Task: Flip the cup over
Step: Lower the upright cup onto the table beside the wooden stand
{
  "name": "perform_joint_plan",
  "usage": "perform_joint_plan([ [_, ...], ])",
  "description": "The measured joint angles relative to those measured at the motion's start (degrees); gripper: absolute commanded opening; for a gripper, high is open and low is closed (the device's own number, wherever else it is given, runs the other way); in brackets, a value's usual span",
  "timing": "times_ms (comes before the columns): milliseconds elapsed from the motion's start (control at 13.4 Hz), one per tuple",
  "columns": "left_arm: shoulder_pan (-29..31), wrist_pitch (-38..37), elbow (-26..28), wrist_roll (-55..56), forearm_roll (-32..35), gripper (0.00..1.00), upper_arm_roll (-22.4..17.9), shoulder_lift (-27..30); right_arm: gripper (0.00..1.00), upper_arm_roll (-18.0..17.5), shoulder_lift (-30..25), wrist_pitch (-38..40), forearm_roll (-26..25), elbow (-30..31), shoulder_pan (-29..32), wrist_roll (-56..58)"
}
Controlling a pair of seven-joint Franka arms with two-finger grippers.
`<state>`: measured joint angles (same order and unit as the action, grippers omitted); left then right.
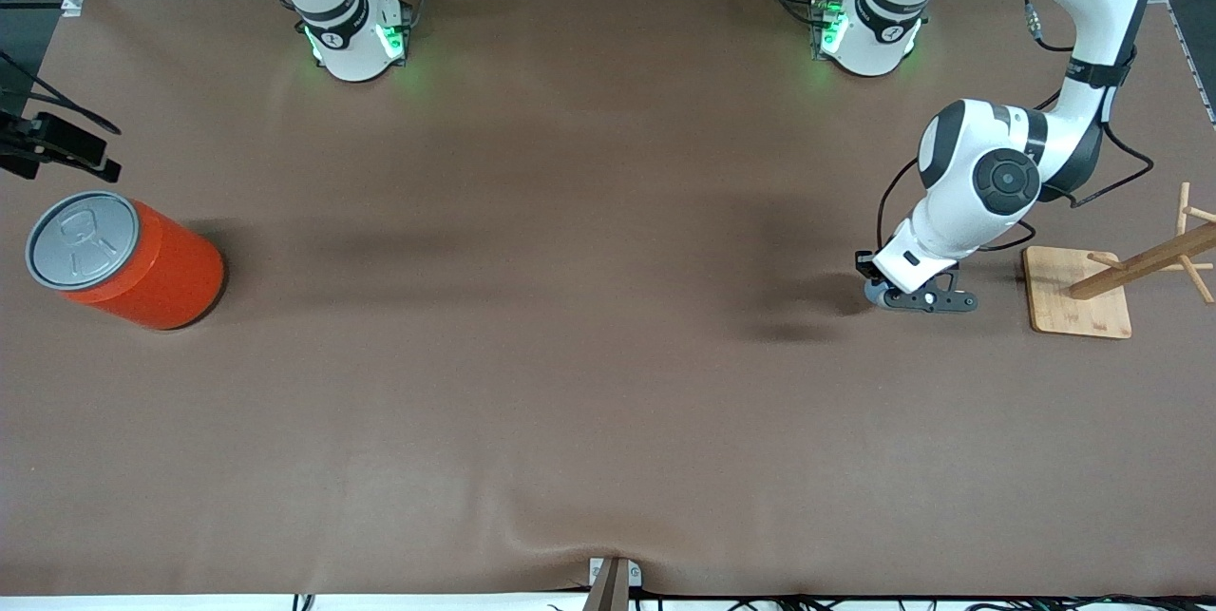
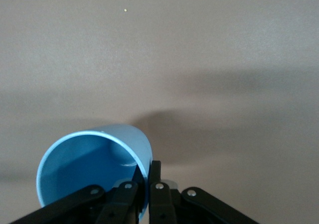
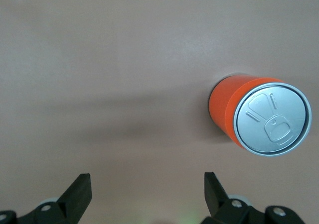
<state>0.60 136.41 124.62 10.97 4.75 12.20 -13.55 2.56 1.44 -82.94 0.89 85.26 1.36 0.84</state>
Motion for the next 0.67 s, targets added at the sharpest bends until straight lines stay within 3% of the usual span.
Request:
perform_joint_plan([
  [223,0.03,1.62,0.11,0.32,0.01,0.22,0.01,-0.42,1.00,0.08,0.14,0.81,-0.72,0.01,-0.93,0.00],
  [447,0.24,2.94,-0.23,0.42,0.02,0.31,-0.13,-1.87,1.00,0.69,0.15,0.84,-0.33,0.01,0.75,3.30],
  [596,0.88,3.11,-0.95,0.43,0.02,0.69,-0.16,-2.95,1.00,1.01,0.15,0.84,0.81,-0.01,2.57,4.64],
  [670,1.10,3.14,-1.43,0.43,0.02,0.93,-0.17,-3.38,1.00,1.10,0.15,0.84,1.00,-0.01,2.76,4.78],
])
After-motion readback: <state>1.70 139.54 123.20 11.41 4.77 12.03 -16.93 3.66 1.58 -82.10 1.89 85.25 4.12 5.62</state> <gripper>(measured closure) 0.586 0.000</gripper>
